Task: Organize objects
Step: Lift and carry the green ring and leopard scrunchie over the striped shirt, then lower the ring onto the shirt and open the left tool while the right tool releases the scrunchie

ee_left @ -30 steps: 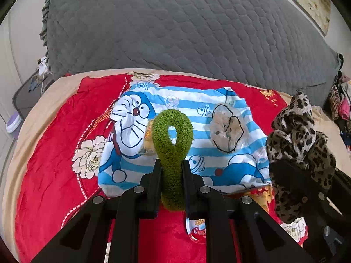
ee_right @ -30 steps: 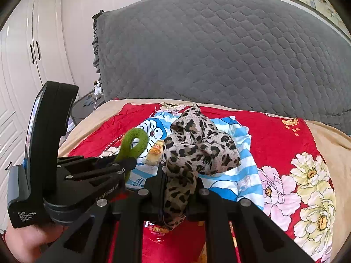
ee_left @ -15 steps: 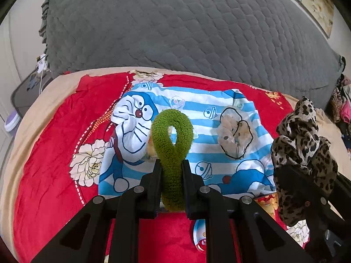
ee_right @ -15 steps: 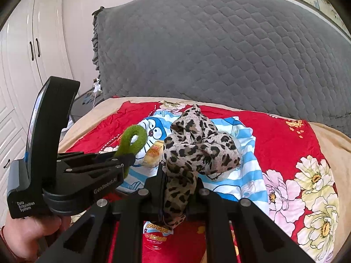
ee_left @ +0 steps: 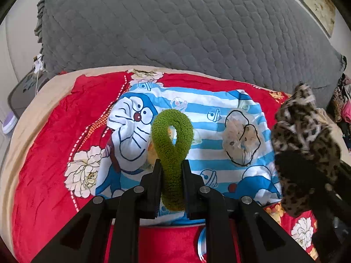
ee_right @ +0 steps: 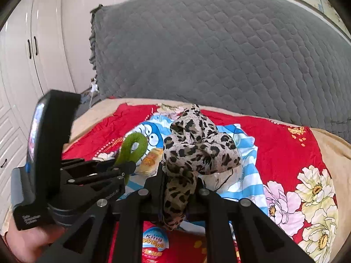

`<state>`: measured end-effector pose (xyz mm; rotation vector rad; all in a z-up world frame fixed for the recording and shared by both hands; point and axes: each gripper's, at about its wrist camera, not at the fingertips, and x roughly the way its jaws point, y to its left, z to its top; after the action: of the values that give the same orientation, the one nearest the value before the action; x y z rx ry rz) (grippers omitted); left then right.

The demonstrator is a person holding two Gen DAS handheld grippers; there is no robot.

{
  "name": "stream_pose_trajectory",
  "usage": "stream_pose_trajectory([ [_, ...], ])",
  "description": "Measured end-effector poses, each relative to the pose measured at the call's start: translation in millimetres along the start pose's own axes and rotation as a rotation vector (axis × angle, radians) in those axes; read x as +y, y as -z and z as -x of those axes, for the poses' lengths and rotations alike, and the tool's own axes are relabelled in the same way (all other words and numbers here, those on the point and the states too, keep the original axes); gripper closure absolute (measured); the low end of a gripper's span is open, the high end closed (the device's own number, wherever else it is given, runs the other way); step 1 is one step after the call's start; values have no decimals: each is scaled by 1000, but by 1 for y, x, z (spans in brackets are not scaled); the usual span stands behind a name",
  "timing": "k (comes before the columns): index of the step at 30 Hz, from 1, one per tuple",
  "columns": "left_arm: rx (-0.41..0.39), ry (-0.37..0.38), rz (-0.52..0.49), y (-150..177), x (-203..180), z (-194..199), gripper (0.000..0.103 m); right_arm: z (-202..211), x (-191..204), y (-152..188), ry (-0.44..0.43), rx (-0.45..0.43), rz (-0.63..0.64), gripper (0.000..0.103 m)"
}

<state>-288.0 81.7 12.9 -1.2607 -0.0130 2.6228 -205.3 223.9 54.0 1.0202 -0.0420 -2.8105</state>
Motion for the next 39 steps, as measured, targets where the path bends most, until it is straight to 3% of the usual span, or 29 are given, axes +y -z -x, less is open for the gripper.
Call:
stream_pose_trajectory([
  [21,88,-7,-20,5,3,-62,86,-103,-20,-19,-32,186,-34,90],
  [39,114,-24,-26,10,4,-91,85,-153,-19,4,-24,275,-33,90],
])
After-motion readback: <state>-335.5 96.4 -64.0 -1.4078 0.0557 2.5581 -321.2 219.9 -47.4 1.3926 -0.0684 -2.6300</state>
